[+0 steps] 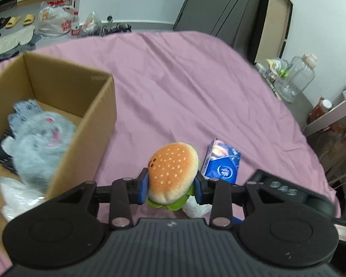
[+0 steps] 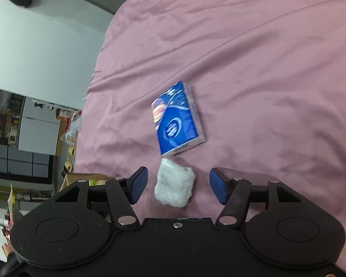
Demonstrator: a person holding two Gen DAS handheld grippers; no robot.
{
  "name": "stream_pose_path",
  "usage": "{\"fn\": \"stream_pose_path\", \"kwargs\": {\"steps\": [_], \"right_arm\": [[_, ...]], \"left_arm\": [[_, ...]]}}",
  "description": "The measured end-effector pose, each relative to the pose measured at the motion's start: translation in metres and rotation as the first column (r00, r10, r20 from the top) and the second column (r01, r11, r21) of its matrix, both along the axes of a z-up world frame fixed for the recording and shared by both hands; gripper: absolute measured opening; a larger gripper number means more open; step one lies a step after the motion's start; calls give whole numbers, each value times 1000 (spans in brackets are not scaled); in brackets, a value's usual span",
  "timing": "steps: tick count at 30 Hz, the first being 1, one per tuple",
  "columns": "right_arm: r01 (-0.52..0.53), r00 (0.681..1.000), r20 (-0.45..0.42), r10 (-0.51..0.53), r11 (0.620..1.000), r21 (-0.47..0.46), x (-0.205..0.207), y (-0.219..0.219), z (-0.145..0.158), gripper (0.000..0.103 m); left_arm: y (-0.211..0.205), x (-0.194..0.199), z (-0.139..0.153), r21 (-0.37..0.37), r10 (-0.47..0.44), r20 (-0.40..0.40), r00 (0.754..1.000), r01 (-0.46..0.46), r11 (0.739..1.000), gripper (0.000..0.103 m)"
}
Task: Organize soft objects
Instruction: 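Grasp the burger plush with the left tool while the right tool grasps the white tissue wad, then carry the burger plush into the box with the left tool while the right tool drops the tissue wad in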
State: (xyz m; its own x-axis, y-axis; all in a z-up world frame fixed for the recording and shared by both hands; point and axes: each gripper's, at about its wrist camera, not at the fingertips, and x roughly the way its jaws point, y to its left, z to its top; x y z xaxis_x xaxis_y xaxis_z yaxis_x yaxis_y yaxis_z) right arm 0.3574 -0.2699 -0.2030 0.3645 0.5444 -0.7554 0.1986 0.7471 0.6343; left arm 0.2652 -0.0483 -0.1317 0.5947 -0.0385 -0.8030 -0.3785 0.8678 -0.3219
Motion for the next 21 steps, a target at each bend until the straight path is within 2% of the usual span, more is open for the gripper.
{"fn": "stream_pose_path", "kwargs": {"steps": [2, 4, 6, 9, 21], "right_arm": [[-22, 1000, 3, 22, 1000, -11, 1, 6, -1, 60], [-45, 999, 0, 45, 998, -36, 2, 13, -4, 55], [-66, 998, -2, 66, 996, -55, 1, 18, -6, 38], [-70, 997, 22, 71, 995, -72, -5, 19, -1, 34], [-101, 982, 155, 110, 993, -67, -30, 27, 49, 34]], "left_arm": [[4, -6, 10, -3, 3, 16, 1000, -3, 1000, 37], [7, -11, 19, 4, 3, 31, 1000, -3, 1000, 37], [12, -15, 26, 6, 6, 41, 999, -7, 1000, 37], [21, -23, 35, 9, 16, 51, 999, -17, 1000, 37], [81, -62, 72, 60, 58, 97, 994, -64, 996, 37]]}}
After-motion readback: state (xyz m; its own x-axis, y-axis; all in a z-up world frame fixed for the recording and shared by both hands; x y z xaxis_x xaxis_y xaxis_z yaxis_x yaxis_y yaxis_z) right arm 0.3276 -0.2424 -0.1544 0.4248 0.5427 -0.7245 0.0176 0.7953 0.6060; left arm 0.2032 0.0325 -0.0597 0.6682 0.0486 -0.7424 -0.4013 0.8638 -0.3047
